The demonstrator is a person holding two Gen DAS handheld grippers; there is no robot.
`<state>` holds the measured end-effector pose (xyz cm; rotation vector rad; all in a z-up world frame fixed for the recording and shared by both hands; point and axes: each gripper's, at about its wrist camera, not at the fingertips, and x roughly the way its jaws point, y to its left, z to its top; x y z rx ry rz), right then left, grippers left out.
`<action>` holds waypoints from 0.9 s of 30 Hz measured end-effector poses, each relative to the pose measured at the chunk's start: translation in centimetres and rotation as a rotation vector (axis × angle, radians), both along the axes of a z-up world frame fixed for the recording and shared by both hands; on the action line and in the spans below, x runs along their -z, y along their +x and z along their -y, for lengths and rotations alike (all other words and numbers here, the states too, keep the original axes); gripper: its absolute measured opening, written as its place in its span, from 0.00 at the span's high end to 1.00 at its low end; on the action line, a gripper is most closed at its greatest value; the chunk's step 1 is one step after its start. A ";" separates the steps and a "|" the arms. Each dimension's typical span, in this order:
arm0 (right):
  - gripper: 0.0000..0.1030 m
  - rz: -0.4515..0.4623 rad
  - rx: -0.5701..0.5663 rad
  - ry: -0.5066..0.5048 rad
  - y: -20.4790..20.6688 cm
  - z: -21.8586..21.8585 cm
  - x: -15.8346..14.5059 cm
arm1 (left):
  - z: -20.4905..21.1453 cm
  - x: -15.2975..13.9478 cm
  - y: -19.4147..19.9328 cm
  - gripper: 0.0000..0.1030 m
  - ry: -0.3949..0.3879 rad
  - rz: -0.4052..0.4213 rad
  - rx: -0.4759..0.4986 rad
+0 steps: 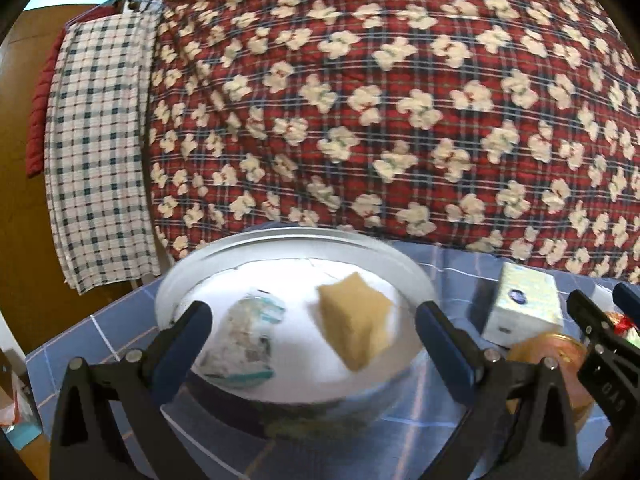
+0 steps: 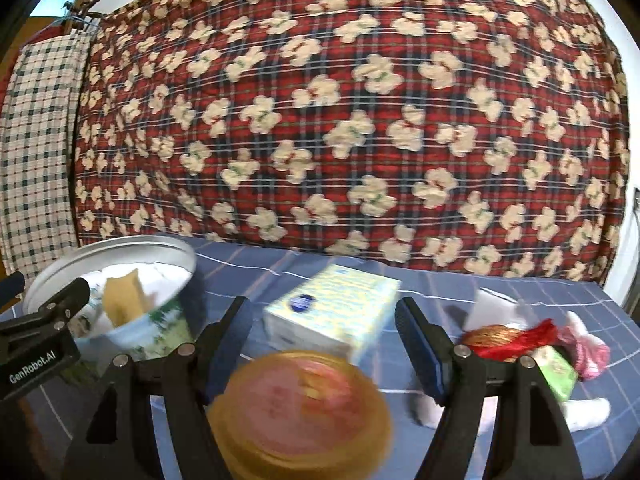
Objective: Organize soft objects
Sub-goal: 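Withdraw both grippers from the tin back toward the remaining items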
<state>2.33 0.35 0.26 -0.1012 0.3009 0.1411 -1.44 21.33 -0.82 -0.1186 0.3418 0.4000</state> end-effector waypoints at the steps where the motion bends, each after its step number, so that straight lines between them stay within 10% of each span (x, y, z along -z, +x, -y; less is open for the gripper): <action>1: 0.26 0.002 0.009 0.000 -0.2 0.6 0.0 | 0.4 -0.1 0.0 0.00 0.003 0.002 0.009; 19: 0.26 -0.080 0.297 0.074 -2.7 15.8 0.2 | 11.2 -0.6 -1.1 0.00 0.063 0.013 0.272; 27: 0.26 -0.264 0.364 0.219 -2.3 23.7 1.5 | 15.2 -0.8 -1.6 0.00 0.089 0.010 0.371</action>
